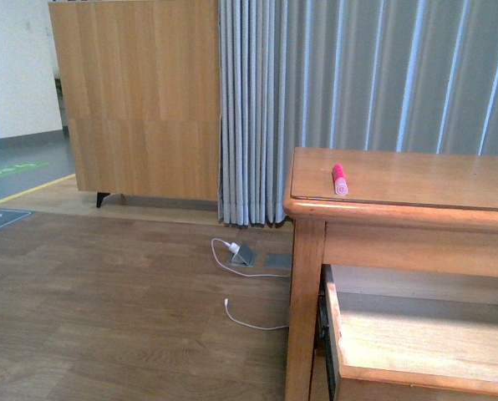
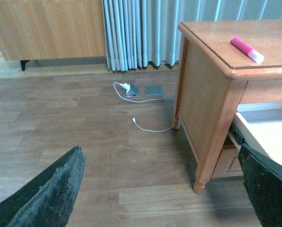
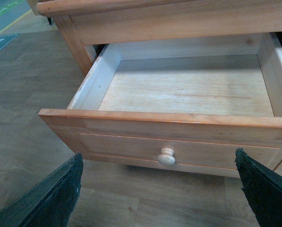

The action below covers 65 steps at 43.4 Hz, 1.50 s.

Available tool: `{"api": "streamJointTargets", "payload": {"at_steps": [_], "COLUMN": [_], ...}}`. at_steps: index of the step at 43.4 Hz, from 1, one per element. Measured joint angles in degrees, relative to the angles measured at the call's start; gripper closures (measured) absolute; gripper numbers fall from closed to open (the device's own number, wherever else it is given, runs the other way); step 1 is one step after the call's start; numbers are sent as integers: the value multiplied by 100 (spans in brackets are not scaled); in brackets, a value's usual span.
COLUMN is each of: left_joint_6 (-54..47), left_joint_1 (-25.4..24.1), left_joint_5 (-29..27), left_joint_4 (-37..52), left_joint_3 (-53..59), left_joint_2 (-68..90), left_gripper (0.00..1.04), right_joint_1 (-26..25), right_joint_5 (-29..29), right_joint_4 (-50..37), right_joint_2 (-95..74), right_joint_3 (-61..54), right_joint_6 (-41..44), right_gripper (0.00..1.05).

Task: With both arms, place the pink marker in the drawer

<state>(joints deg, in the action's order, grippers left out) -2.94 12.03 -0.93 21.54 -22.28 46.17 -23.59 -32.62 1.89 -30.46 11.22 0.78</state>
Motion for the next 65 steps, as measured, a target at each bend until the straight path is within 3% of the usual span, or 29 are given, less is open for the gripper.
{"api": "streamJointTargets", "payload": {"at_steps": [13, 30, 42, 56, 65], "left_joint_6": [-291, -44, 0, 177, 210], "left_joint_1": [522, 1128, 1458, 1808, 1941], "left_joint_5": [-107, -385, -439, 101, 133], "left_joint_4": [691, 664, -13, -973, -1585], "left_joint_3": [-1738, -4494, -6581, -8898, -9739], "left_joint_2": [2531, 5274, 6922, 8491, 9018], "left_gripper": [6, 6, 6, 6, 6], "right_joint_1": [0, 0, 0, -2, 0], "right_joint_5": [0, 0, 0, 0, 0], "right_joint_4": [0, 0, 0, 0, 0], "right_joint_2": [0, 0, 0, 0, 0], "right_joint_3": [0, 0, 0, 0, 0], "right_joint_6": [0, 0, 0, 0, 0], "right_gripper": [8, 8, 8, 8, 8]}}
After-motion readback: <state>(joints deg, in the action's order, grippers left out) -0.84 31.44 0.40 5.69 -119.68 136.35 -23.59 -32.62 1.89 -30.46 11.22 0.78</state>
